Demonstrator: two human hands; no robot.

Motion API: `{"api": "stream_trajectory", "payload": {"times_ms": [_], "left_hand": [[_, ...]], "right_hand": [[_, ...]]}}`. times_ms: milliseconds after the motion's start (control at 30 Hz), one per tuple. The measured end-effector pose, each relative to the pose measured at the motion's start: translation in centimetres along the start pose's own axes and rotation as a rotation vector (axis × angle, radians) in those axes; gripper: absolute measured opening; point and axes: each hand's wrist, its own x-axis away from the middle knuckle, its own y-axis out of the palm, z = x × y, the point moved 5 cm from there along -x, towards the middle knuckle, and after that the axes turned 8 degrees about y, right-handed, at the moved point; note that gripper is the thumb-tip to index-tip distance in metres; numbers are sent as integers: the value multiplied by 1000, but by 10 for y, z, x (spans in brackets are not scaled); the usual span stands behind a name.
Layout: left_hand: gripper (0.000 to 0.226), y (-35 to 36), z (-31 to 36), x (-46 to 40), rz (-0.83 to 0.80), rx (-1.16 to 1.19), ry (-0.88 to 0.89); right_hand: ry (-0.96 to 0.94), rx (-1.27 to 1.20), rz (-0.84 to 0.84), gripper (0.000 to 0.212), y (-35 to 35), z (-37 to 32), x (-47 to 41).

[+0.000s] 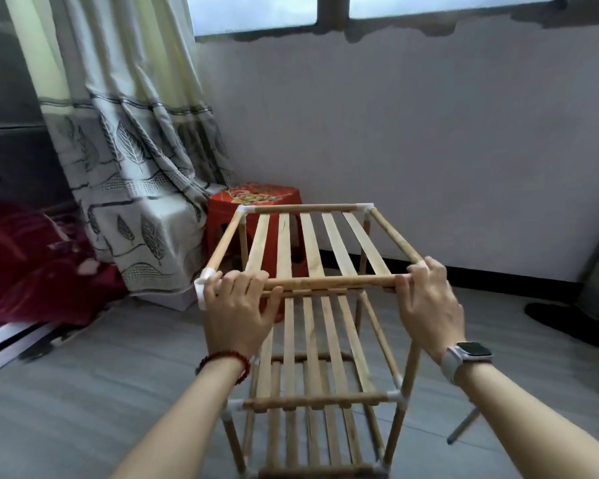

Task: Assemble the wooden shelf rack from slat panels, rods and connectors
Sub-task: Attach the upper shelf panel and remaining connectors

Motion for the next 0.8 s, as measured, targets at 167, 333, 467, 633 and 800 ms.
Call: {"api": "stream_trajectory", "payload": {"times_ms": [167,333,467,633,800], "left_hand": [[37,1,-3,-7,-68,54,-42],[37,-25,34,-7,-99,94,-127],[38,-32,131,-8,-27,412,292],[37,31,280,26,-607,692,658],[49,145,356,66,-984,467,506]], "right_hand": [[-28,30,-28,41,6,-1,-10],[-106,-164,-244,48,-7,8,-8],[-92,-356,-125,39,-30,44,9],[363,-283,-277,23,-2,182,36],[695,-85,-487,24,69,324,98]]}}
